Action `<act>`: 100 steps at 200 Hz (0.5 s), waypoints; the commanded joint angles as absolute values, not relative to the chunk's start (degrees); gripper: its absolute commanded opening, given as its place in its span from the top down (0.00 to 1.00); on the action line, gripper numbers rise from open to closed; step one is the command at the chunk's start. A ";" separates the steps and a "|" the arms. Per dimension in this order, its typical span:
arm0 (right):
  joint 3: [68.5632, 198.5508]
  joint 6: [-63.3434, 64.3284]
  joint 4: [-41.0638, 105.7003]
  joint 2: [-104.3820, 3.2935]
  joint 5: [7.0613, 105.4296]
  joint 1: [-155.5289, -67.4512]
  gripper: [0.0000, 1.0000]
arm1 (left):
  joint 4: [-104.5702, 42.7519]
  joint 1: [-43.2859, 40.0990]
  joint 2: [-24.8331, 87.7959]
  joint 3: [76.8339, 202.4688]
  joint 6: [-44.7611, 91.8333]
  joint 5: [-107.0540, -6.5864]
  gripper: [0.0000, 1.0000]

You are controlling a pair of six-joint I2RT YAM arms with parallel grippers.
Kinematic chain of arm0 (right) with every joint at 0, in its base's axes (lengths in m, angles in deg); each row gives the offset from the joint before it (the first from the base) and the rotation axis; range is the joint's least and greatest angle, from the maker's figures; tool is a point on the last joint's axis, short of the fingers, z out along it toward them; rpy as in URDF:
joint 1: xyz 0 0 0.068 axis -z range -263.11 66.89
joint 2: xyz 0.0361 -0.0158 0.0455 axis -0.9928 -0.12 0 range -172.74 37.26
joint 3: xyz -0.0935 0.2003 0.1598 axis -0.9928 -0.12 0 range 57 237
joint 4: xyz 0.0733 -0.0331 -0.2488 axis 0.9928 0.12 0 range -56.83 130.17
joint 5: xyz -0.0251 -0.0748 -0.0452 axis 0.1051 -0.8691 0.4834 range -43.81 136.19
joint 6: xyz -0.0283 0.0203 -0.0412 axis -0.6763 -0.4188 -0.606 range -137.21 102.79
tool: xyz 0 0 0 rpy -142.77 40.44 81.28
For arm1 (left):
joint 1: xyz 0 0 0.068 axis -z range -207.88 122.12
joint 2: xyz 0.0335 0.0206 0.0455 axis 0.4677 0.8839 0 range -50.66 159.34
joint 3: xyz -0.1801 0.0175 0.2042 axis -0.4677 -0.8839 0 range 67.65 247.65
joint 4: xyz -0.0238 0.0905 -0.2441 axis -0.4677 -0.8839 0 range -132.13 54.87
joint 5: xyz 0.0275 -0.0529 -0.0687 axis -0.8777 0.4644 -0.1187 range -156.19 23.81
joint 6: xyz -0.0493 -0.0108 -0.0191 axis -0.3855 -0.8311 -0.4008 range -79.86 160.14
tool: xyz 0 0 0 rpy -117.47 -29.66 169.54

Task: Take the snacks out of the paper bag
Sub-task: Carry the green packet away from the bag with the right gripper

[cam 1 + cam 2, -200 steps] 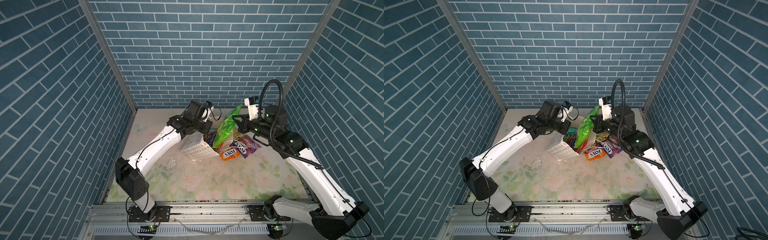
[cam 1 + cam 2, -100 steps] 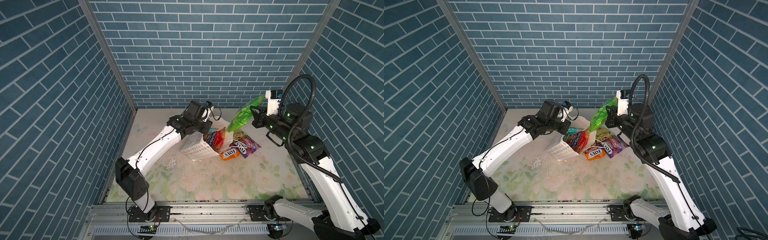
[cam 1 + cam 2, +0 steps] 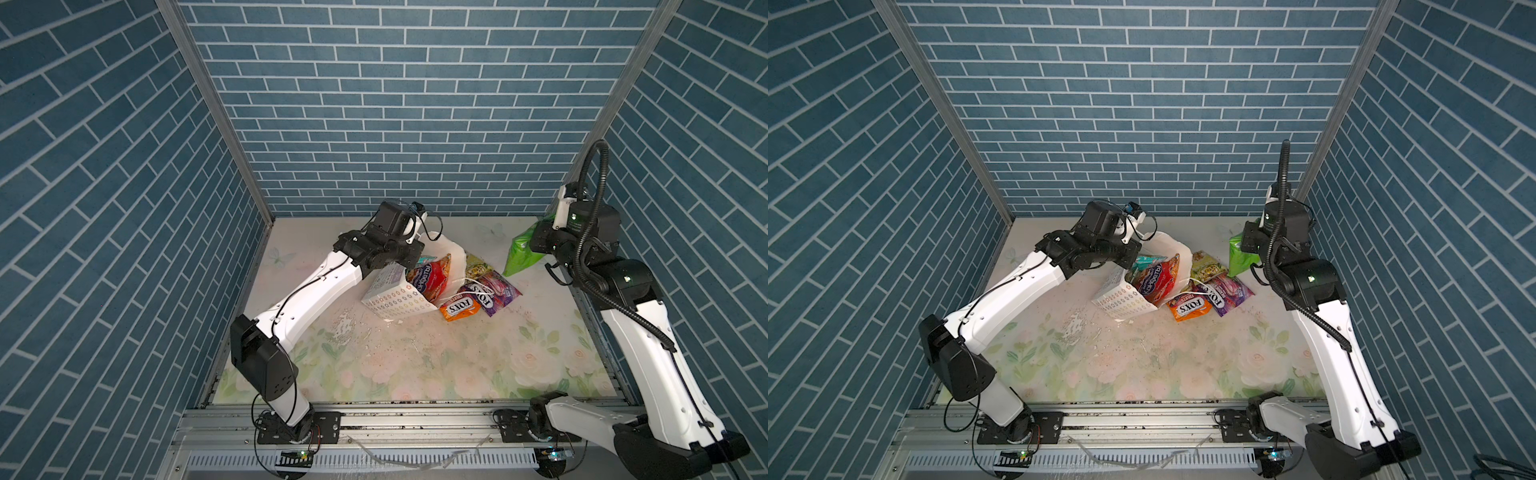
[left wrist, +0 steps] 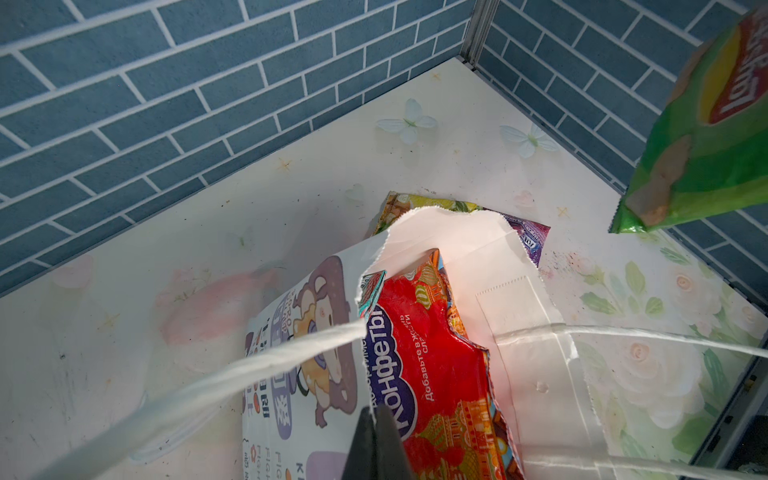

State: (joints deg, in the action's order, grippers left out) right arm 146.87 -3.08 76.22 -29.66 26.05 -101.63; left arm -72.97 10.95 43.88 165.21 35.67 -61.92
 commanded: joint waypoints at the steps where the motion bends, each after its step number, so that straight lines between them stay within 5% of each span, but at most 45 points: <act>1: 145.74 -1.65 81.82 -31.67 21.75 -100.02 1.00 | -72.38 10.35 42.67 165.29 36.67 -62.59 1.00; 100: 147.95 2.57 108.82 -39.98 15.22 -97.65 1.00 | -72.43 10.25 43.68 165.72 36.89 -61.21 1.00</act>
State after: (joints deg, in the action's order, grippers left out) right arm 145.30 -0.48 97.64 -38.38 18.58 -98.05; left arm -72.97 10.71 43.88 165.21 35.91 -61.66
